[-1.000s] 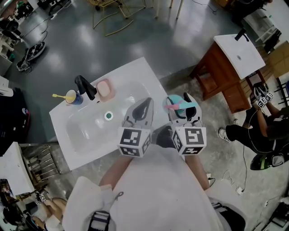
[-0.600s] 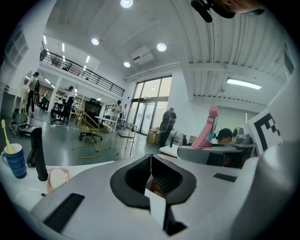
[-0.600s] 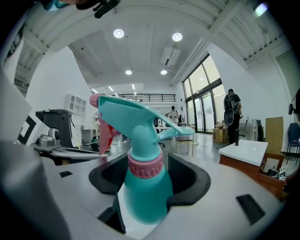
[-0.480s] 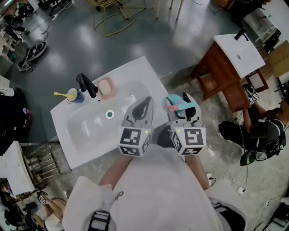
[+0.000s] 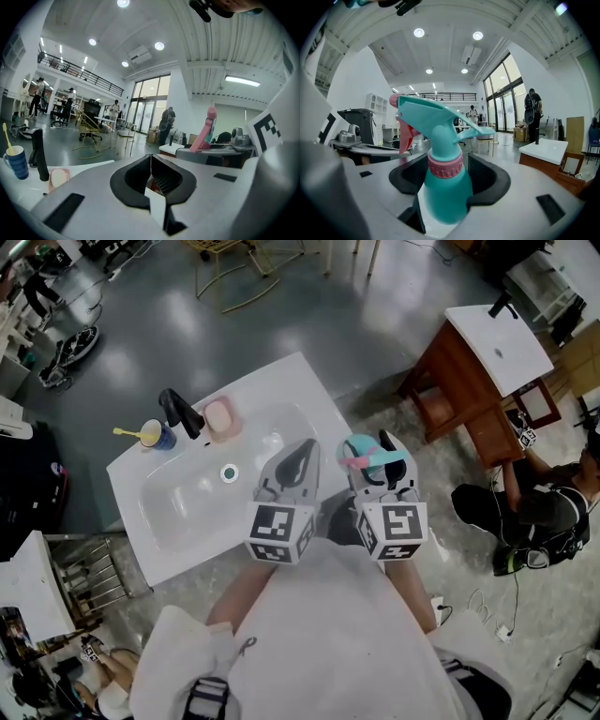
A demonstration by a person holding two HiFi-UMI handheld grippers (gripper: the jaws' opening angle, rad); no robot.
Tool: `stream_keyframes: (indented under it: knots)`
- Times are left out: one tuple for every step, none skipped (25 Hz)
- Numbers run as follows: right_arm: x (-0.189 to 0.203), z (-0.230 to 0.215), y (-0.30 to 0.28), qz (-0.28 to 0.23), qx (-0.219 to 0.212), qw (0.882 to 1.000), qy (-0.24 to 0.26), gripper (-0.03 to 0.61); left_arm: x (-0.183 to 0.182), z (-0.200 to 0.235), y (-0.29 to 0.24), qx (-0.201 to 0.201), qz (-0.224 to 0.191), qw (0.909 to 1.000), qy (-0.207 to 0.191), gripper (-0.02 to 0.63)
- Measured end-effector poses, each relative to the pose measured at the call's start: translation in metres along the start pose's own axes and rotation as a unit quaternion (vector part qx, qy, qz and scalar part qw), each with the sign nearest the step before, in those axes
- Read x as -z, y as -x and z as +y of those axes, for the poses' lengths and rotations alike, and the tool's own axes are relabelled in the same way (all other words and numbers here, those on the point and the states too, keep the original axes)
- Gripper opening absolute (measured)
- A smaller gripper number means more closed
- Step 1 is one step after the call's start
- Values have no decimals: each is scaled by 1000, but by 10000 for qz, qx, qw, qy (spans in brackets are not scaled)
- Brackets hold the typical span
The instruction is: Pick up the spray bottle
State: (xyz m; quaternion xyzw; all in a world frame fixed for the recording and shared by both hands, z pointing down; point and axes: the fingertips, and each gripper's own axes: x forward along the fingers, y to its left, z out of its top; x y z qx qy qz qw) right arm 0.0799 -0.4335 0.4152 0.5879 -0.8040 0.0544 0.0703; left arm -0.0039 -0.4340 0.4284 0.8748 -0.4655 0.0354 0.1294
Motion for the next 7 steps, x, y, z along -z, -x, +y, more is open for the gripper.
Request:
stream_keyframes:
  knots:
    - [0,0,0,3,-3,10000,5,281,0,0,0,-2,4,10000,-5,26]
    - [0,0,1,6,-5,10000,6,281,0,-1,0,-4,9,10000,-10,26]
    - [1,-1,1,11,-6,10000,5,281,0,-1,0,-7,13,10000,-15,26]
    - [1,-1,2,16,-9,10000,2,281,0,-2,1,-8,18,10000,-19,26]
    - [1,-1,2,22,-12,10000,-1,281,0,-2,1,-9,23,10000,-22,26]
    - [2,-1,3,28,-15,10000,-4,281,1,-3,1,-10,29,10000,-25,26]
    - [2,-1,3,33,-19,10000,-7,281,1,-3,1,-10,35,10000,-28,26]
